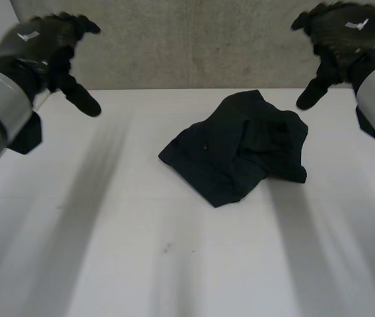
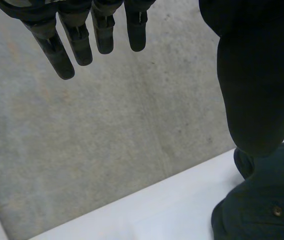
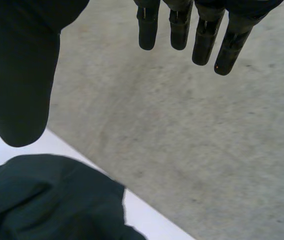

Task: Fold the shorts.

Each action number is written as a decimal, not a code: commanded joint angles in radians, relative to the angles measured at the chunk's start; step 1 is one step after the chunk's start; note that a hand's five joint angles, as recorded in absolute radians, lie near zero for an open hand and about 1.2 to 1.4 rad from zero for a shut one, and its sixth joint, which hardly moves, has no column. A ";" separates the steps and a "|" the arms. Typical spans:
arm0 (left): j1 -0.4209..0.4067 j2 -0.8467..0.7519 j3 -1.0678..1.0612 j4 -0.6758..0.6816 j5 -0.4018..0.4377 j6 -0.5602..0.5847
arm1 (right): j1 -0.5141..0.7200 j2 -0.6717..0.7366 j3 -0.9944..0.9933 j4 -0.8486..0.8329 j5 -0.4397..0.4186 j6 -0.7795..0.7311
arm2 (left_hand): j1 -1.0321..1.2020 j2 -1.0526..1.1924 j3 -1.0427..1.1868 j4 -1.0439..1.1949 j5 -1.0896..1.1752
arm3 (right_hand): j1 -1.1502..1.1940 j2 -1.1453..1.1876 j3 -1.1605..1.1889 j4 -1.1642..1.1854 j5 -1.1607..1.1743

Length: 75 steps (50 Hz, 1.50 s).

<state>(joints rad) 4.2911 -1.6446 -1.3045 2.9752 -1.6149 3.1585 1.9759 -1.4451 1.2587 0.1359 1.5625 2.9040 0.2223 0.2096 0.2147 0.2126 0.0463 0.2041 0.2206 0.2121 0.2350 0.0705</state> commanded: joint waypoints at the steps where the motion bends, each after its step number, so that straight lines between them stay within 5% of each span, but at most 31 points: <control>1: -0.062 -0.239 -0.004 0.189 0.058 0.000 | 0.003 0.028 0.117 -0.015 -0.064 -0.049 | 0.032 0.045 0.040 0.042 0.034 | -0.030 -0.046 -0.038 -0.060 -0.070; 12: -0.105 -0.657 0.212 0.381 0.185 -0.005 | -0.009 0.045 0.315 -0.154 -0.078 -0.074 | 0.059 0.071 0.066 0.068 0.060 | -0.030 -0.046 -0.038 -0.060 -0.070; 29: -0.158 -1.040 0.596 0.450 0.198 0.000 | -0.043 0.014 0.533 -0.279 -0.076 -0.169 | 0.120 0.133 0.128 0.130 0.122 | -0.030 -0.046 -0.038 -0.060 -0.070; 34: -0.178 -1.072 0.637 0.441 0.250 0.001 | -0.057 0.005 0.530 -0.280 -0.076 -0.169 | 0.489 0.502 0.497 0.499 0.491 | -0.030 -0.046 -0.038 -0.060 -0.070; 38: -0.191 -1.084 0.643 0.429 0.319 -0.002 | -0.061 -0.014 0.531 -0.280 -0.076 -0.169 | 1.158 1.171 1.166 1.168 1.160 | -0.030 -0.046 -0.038 -0.060 -0.070; 41: -0.208 -1.086 0.634 0.424 0.314 0.000 | -0.063 -0.023 0.533 -0.280 -0.076 -0.169 | 1.174 1.187 1.182 1.184 1.175 | -0.030 -0.046 -0.038 -0.060 -0.070; 51: -0.189 -0.914 0.459 0.427 0.173 0.127 | -0.063 -0.055 0.539 -0.280 -0.076 -0.167 | 1.174 1.187 1.182 1.184 1.175 | -0.030 -0.046 -0.038 -0.060 -0.070; 58: -0.070 -0.628 0.240 0.494 0.038 0.268 | -0.061 -0.067 0.548 -0.280 -0.078 -0.167 | 1.174 1.187 1.182 1.184 1.175 | -0.030 -0.046 -0.038 -0.060 -0.070; 68: 0.055 -0.252 0.100 0.581 0.026 0.279 | -0.052 -0.086 0.558 -0.280 -0.078 -0.166 | 1.174 1.187 1.182 1.184 1.175 | -0.030 -0.046 -0.038 -0.060 -0.070; 75: 0.029 -0.192 0.128 0.579 0.032 0.275 | -0.048 -0.089 0.558 -0.280 -0.073 -0.166 | 1.174 1.187 1.182 1.184 1.175 | -0.030 -0.046 -0.038 -0.060 -0.070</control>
<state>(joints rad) 4.3344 -1.9167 -1.2060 3.5568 -1.5931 3.4417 1.9222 -1.5304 1.8163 -0.1442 1.4853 2.7379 1.1279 1.1903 1.1886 1.1987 0.9582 0.2041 0.2206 0.2120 0.2350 0.0704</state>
